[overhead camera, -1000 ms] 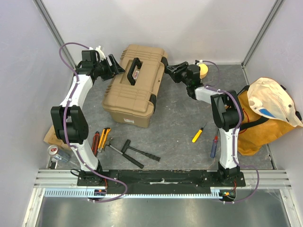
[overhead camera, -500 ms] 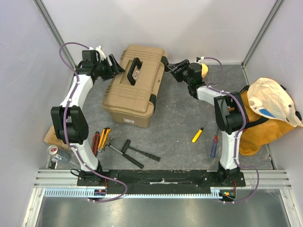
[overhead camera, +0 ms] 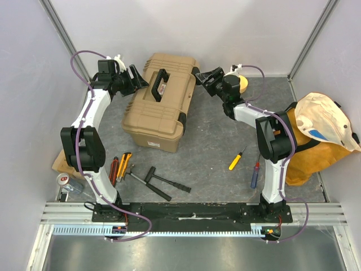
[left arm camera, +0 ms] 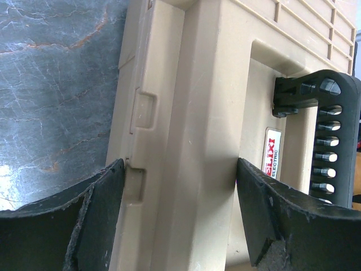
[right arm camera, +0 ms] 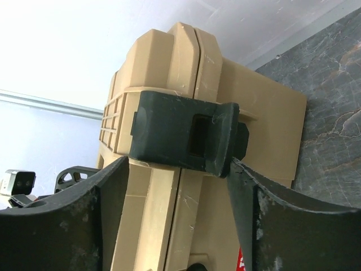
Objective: Pack the tool kit
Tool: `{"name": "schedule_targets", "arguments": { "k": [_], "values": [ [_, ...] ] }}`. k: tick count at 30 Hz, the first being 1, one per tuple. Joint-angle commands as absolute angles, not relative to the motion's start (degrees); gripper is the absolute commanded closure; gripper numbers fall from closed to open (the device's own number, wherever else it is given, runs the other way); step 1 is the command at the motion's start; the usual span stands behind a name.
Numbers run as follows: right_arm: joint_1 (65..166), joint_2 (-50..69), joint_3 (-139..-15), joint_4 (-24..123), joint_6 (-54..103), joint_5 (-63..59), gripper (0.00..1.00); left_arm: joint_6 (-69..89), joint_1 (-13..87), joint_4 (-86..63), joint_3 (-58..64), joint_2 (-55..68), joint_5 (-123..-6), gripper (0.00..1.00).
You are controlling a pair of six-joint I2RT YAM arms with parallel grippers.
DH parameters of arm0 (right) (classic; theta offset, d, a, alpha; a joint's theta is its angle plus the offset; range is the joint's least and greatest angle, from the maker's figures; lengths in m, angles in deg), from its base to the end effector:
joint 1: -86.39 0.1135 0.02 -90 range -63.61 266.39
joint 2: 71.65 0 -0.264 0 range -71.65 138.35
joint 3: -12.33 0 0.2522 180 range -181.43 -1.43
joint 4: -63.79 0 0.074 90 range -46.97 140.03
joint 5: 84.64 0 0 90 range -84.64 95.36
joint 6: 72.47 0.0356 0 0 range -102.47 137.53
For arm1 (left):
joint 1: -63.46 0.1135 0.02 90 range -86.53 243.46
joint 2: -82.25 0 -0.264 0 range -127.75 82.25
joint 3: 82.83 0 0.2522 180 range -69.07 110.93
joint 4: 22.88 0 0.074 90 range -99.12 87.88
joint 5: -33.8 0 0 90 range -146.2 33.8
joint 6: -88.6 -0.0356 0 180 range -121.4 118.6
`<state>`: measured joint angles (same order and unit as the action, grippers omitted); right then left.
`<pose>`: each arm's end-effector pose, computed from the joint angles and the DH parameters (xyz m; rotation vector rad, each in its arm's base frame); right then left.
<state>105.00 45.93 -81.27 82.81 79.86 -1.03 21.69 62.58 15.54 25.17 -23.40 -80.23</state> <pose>0.4552 0.1575 0.2355 0.5815 1.6955 1.1414 0.4290 -0.0211 0.3153 -0.1909 2.2149 -0.6936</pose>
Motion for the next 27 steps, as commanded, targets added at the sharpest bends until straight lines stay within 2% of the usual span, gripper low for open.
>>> {"name": "schedule_targets", "arguments": {
  "k": [1, 4, 7, 18, 27],
  "values": [
    [106.3, 42.3, -83.3, 84.1, 76.1, -0.5, 0.20, 22.1, 61.5, 17.8, 26.0, -22.3, -77.6, 0.27],
    [106.6, 42.3, -84.1, 81.3, 74.1, 0.6, 0.12, 22.1, 61.4, 17.9, 26.0, -22.5, -77.6, 0.27],
    [106.9, 42.8, -85.7, 77.8, 72.5, 1.4, 0.09, 22.0, 61.5, 18.0, 26.1, -22.7, -77.7, 0.27],
    [106.3, 41.9, -85.8, 62.1, 76.8, 14.1, 0.09, 21.7, 61.5, 18.7, 26.6, -22.7, -77.4, 0.27],
    [105.7, 36.6, -82.1, 60.1, 76.2, 13.9, 0.07, 21.2, 61.5, 21.8, 30.1, -22.2, -76.7, 0.25]
  ]
}}
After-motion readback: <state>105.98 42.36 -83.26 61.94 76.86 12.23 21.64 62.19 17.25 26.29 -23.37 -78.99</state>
